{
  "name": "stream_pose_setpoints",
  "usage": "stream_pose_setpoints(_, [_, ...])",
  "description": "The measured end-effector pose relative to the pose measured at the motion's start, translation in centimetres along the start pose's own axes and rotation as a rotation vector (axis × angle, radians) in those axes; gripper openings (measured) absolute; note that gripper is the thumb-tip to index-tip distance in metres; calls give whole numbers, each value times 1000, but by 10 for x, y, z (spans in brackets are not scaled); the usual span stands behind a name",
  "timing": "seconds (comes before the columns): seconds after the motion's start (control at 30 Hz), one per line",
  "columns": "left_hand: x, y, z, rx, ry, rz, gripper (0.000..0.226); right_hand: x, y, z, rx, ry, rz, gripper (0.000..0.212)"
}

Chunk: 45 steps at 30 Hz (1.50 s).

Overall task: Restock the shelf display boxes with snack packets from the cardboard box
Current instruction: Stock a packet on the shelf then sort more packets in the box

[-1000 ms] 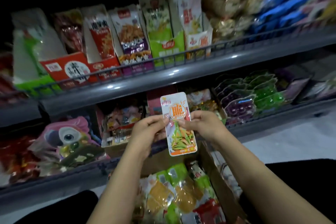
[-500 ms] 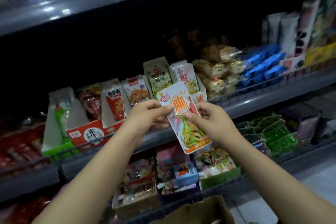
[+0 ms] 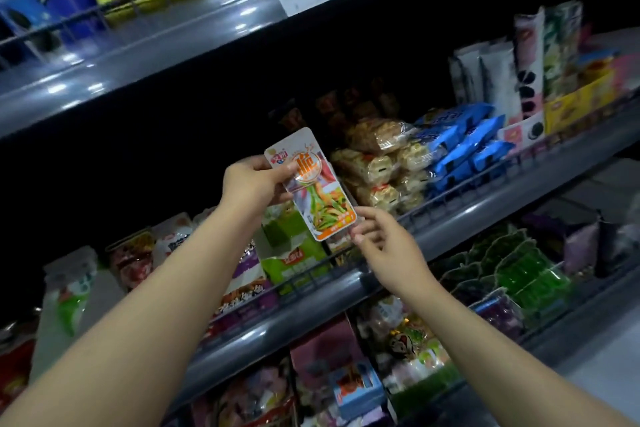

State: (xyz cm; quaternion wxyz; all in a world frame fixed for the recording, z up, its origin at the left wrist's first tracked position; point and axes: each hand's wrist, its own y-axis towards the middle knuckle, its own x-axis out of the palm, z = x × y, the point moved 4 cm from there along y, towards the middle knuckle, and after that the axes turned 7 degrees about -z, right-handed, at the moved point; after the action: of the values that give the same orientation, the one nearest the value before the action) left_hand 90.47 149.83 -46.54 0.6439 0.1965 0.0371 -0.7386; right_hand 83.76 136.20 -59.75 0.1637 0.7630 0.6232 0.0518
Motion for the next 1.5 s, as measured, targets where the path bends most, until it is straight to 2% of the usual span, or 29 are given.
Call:
stream_pose_setpoints(0.1, [8, 16, 3, 36, 44, 67, 15, -1, 2, 7, -23, -141, -14, 50])
stream_pose_setpoints(0.23, [16, 33, 0, 42, 95, 132, 16, 0, 5, 13, -62, -301, -70, 53])
stream_pose_setpoints(0.4, [18, 48, -9, -2, 74, 137, 9, 7, 7, 14, -64, -299, -100, 52])
stream_pose_setpoints(0.53, [25, 51, -23, -77, 172, 64, 20, 11, 8, 14, -61, -299, -81, 52])
stream_pose_setpoints(0.63, [28, 51, -42, -71, 386, 47, 23, 15, 7, 14, -48, -264, -54, 54])
stream_pose_setpoints(0.7, [28, 48, -46, -14, 470, 57, 8, 18, 5, 13, -48, -254, -48, 57])
stream_pose_setpoints(0.8, [28, 51, -52, 19, 469, 41, 27, 21, 4, 14, -47, -254, -49, 61])
stream_pose_setpoints(0.9, [30, 56, -54, 93, 561, 51, 29, 22, 3, 14, -48, -262, -53, 64])
stream_pose_setpoints(1.0, [30, 62, -61, 82, 637, 76, 35, 22, 2, 14, -48, -283, -61, 66])
stream_pose_setpoints(1.13, [28, 59, -66, 85, 626, 110, 42, 21, 2, 15, -40, -295, -72, 68])
stream_pose_setpoints(1.23, [27, 48, -65, 153, 565, 121, 43, 23, 0, 15, -49, -303, -80, 69])
stream_pose_setpoints(1.4, [22, 11, -71, 208, 483, 193, 31, 28, -5, 15, -84, -308, -71, 72])
stream_pose_setpoints(1.5, [22, -29, -76, 324, 447, 209, 27, 32, -13, 12, -153, -367, 0, 69])
